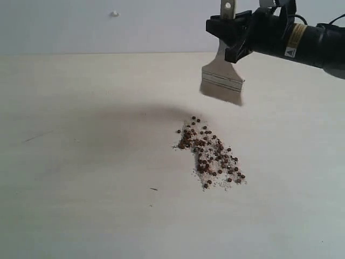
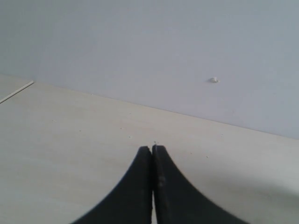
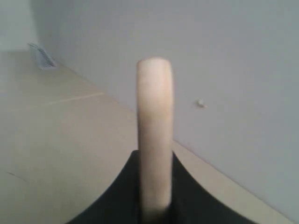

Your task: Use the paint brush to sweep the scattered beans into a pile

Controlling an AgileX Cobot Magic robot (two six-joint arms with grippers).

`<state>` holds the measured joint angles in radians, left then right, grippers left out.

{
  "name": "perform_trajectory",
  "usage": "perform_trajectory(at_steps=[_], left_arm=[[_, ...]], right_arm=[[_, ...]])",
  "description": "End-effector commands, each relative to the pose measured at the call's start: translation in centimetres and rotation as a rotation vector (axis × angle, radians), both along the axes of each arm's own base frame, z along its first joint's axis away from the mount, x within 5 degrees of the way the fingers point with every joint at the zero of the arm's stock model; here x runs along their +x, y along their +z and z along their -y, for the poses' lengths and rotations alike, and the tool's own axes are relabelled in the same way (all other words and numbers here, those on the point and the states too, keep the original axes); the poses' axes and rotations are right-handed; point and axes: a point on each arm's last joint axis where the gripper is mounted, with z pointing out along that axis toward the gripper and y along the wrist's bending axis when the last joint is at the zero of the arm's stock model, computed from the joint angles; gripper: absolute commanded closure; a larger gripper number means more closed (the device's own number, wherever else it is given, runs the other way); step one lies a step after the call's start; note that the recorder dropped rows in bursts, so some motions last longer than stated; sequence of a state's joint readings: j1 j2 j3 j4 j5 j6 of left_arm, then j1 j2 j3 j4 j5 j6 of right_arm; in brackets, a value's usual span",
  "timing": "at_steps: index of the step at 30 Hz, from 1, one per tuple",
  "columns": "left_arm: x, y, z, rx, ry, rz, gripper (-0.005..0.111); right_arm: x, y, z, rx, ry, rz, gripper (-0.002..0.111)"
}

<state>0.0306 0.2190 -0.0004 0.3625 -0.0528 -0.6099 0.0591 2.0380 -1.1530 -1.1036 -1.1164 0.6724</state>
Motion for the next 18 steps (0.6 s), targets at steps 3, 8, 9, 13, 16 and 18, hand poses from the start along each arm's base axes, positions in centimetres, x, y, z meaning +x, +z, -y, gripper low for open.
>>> perform_trajectory(at_steps=[3, 8, 9, 13, 16, 18], left_arm=[[0.0, 0.1, 0.0, -0.003, 0.004, 0.008, 0.107], [0.0, 0.1, 0.0, -0.003, 0.004, 0.008, 0.107], [0.0, 0.1, 0.0, -0.003, 0.004, 0.008, 0.107], [0.0, 0.1, 0.0, -0.003, 0.004, 0.008, 0.107], [0.0, 0.1, 0.0, -0.003, 0.004, 0.008, 0.107], [0.0, 0.1, 0.0, -0.003, 0.004, 0.008, 0.107]], right_arm=[[4.1, -2.6, -0.2, 0.085, 0.143, -0.112, 0.108], [6.5, -4.3, -0.4, 0.099, 0.157, -0.137, 0.108], [6.8, -4.5, -0.5, 0.099, 0.160, -0.134, 0.108], [7.0, -5.5, -0.7, 0.094, 0.183, -0.188, 0.108], [6.7, -6.0, -0.9, 0.066, 0.224, -0.266, 0.108], [6.4, -6.2, -0.9, 0.044, 0.249, -0.323, 0.108]])
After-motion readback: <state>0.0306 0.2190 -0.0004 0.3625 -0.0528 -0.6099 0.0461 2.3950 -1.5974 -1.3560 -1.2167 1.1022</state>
